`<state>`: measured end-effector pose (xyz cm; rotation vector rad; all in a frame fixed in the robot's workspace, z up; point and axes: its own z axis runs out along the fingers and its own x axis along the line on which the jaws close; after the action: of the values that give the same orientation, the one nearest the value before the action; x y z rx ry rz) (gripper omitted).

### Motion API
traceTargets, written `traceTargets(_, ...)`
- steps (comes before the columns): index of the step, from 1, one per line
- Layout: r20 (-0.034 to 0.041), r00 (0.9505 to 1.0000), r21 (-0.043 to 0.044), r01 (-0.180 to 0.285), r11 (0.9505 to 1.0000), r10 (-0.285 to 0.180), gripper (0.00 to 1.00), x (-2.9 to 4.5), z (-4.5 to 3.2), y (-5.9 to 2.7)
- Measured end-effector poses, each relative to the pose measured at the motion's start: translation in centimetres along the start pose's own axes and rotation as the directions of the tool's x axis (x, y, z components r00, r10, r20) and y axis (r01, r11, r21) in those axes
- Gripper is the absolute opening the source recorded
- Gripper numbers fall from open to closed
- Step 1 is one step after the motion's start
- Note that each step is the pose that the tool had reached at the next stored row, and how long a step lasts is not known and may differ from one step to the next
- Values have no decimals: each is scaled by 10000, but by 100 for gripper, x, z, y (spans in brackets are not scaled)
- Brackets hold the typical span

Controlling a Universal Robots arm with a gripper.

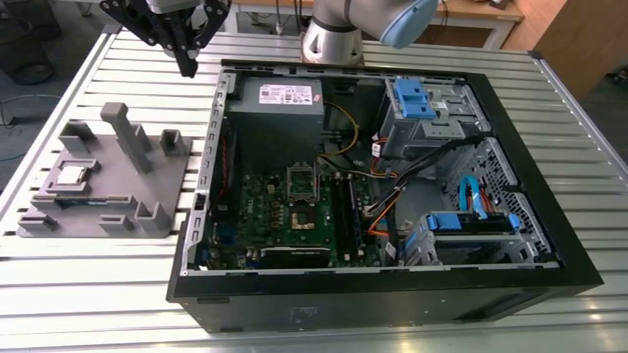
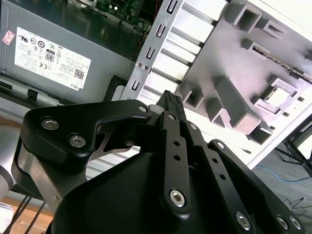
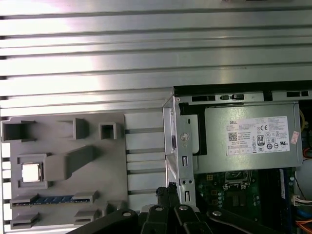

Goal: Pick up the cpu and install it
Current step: 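Reach for the cpu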

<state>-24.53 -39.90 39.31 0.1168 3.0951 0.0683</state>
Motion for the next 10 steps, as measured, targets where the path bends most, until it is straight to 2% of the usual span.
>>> traceTargets(10, 0, 10000, 0, 0, 10000, 0, 11, 83, -3, -6)
